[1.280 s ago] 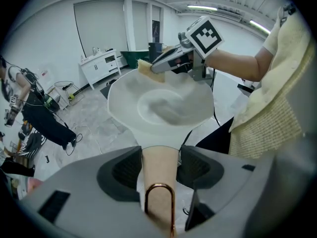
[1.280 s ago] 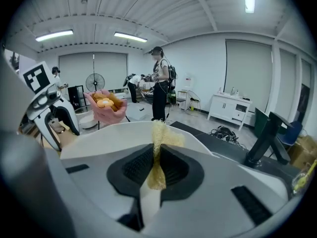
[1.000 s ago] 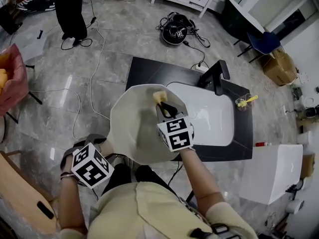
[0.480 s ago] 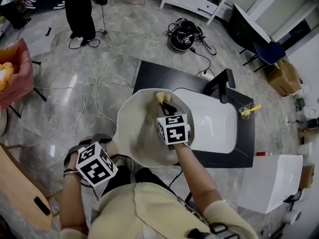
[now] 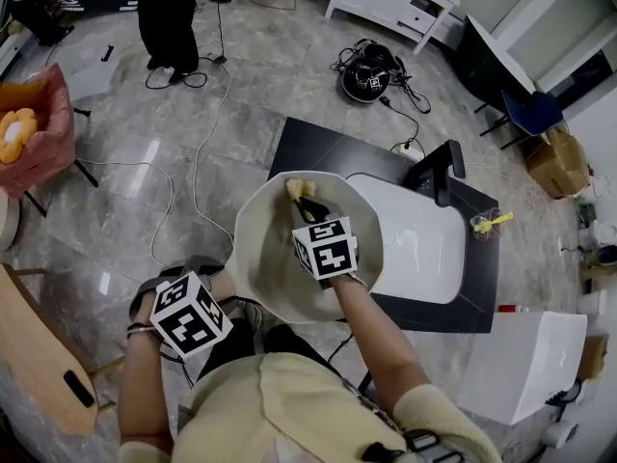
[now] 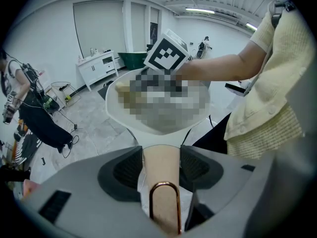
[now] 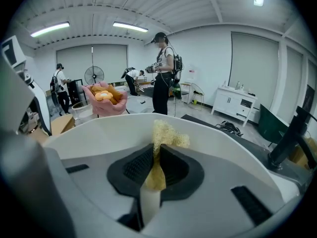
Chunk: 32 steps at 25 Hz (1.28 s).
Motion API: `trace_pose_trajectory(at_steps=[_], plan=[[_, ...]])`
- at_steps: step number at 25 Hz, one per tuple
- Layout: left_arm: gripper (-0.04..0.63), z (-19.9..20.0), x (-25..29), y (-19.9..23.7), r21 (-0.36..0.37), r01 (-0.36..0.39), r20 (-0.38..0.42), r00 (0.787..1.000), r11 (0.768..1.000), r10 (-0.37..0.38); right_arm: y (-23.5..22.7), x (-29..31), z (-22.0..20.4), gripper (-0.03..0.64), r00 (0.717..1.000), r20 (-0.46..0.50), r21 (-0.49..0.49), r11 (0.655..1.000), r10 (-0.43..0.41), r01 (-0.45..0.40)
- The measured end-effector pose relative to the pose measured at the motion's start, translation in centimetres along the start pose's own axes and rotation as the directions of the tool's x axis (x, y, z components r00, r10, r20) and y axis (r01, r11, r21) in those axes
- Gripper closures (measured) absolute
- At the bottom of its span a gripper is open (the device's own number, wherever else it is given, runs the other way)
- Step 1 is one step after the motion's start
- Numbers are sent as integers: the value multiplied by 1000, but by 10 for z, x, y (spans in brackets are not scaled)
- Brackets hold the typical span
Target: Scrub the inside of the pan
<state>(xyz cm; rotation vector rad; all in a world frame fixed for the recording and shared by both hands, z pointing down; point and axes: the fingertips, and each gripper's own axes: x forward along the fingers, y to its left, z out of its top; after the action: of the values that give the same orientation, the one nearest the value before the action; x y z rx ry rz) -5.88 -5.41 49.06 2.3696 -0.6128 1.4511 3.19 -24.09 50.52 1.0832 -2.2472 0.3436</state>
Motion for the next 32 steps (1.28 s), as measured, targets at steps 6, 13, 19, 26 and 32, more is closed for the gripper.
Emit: trace_pose_trajectory(at_steps=[6, 13, 19, 26, 32], plan=[[348, -2, 2, 0, -1, -3, 1, 1000, 1000, 3, 32, 6, 0, 565, 995, -6, -57, 993, 100, -100], [347, -3, 0, 2, -5, 2, 10, 1000, 1000, -2, 63, 2, -2, 565, 975, -27, -107, 969, 220, -222], [347, -3, 1, 1, -9, 11, 19, 1000, 1000, -10, 90, -6, -9, 565, 945, -65, -155, 933, 320, -326], [345, -3, 2, 1, -29, 25, 22, 999, 999, -25, 114, -19, -24, 565, 905, -136, -217, 880, 402, -423], [345, -3, 2, 1, -22, 28, 20, 999, 999, -28, 125, -33, -36, 565, 873, -184, -220, 847, 451, -484]])
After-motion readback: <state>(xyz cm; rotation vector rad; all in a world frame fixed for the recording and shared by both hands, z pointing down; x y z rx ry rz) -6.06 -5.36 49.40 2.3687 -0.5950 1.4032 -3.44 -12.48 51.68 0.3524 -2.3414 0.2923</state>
